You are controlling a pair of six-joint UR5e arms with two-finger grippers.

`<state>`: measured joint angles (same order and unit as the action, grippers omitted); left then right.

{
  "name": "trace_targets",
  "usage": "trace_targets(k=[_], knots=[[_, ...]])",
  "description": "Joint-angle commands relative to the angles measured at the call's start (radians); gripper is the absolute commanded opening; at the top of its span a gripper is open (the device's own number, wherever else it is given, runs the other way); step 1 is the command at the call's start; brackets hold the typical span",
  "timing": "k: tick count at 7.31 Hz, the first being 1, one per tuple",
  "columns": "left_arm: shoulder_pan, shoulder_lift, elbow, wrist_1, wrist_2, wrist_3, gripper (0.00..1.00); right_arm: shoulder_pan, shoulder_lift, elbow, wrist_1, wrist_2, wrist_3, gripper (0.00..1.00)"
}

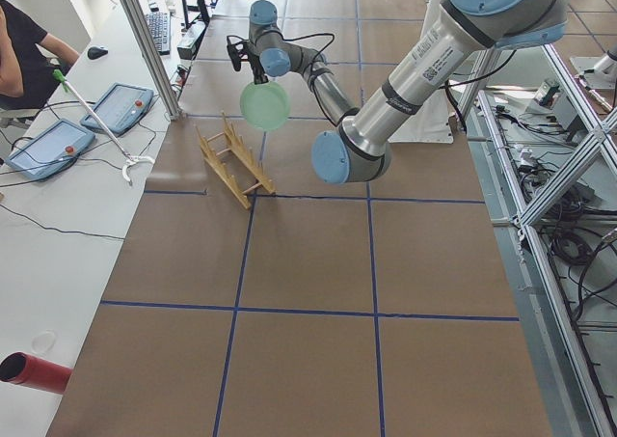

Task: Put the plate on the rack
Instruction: 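Lift the plate with the left gripper and tilt it upright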

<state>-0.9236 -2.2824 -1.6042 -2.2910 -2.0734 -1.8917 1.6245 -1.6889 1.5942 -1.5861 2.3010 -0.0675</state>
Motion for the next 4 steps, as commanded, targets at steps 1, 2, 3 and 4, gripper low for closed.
trace_targets(k=[1, 2, 3, 4], knots=[[-0.078, 0.066, 0.004, -0.287, 0.033, -0.108, 0.0, 0.0, 0.0, 0.001, 0.0, 0.0, 0.0, 1.0], [-0.081, 0.067, 0.033, -0.377, 0.132, -0.142, 0.0, 0.0, 0.0, 0.001, 0.0, 0.0, 0.0, 1.0], [-0.081, 0.067, 0.117, -0.528, 0.209, -0.185, 0.0, 0.0, 0.0, 0.0, 0.0, 0.0, 0.0, 1.0], [-0.081, 0.069, 0.151, -0.591, 0.254, -0.185, 0.0, 0.0, 0.0, 0.0, 0.0, 0.0, 0.0, 1.0]])
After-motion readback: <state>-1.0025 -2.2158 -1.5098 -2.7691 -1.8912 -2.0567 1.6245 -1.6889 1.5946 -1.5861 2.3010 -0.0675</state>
